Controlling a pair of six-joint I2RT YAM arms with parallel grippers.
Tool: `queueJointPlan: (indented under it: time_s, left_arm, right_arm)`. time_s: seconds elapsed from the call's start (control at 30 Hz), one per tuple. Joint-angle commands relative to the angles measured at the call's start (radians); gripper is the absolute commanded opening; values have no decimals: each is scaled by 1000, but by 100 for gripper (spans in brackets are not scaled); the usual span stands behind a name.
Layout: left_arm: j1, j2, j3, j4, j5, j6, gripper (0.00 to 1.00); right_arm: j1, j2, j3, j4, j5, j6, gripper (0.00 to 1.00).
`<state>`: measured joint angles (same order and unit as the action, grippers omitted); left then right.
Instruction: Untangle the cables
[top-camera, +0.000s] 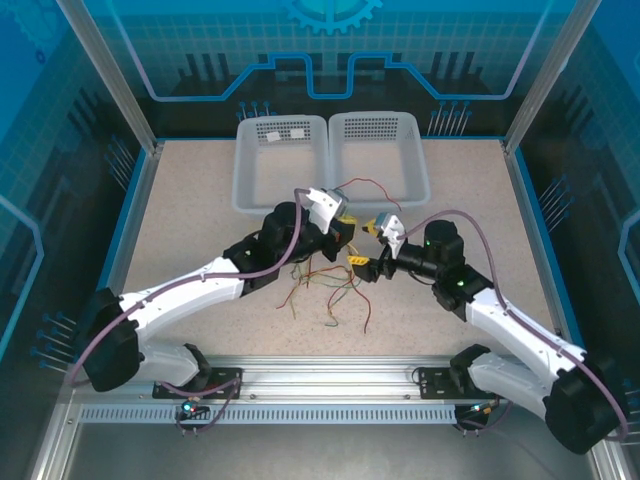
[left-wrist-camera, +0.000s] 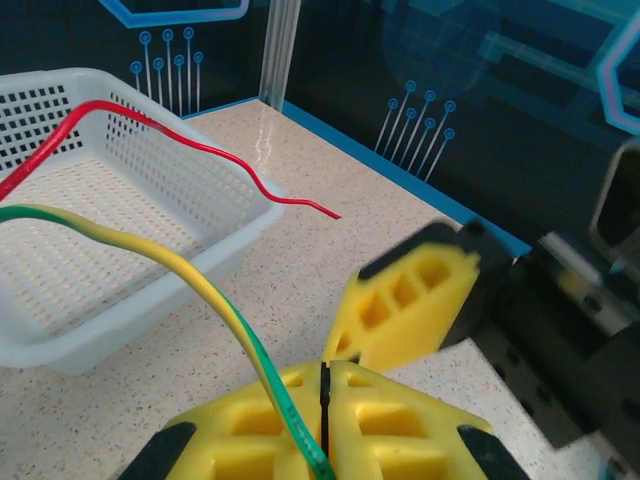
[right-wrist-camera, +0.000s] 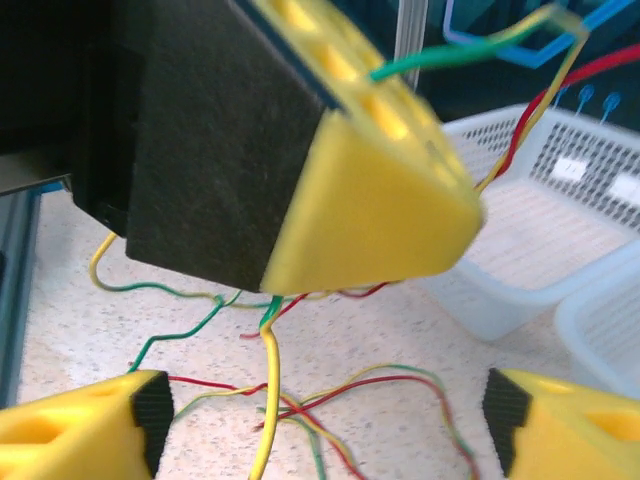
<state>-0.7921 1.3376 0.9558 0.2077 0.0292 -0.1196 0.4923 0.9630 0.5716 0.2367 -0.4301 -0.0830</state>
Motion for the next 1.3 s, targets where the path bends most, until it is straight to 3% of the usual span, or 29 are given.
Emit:
queueJointPlan:
  time_s: [0.0, 0.13, 0.27, 0.43, 0.67, 0.9, 1.1, 1.27]
  left_arm:
    - [25, -62, -5, 1, 122, 80, 0]
    - [51, -110, 1, -102, 209, 179, 0]
    - [61, -134, 28, -225, 324, 294, 0]
    - [61, -135, 93, -405, 441, 410, 0]
    - [61, -161, 96, -443, 500, 461, 0]
    - [61, -195, 64, -412, 484, 467, 0]
    - [69, -197, 26, -373, 392, 444, 0]
    - [162, -219, -65, -225, 366, 348, 0]
  right_arm:
    - [7, -128, -16, 0, 113, -36, 92]
    - [-22, -240, -3, -45, 204, -70, 96]
    - [-50, -236, 84, -140, 236, -80, 94]
    - [-46, -192, 174, -230, 178, -151, 93]
    - [-26, -52, 302, -377, 129, -255, 85]
    - [-3, 75, 381, -426, 89, -314, 65]
    - [7, 96, 386, -383, 107, -283, 0]
    - [-10, 82, 379, -357, 191, -236, 0]
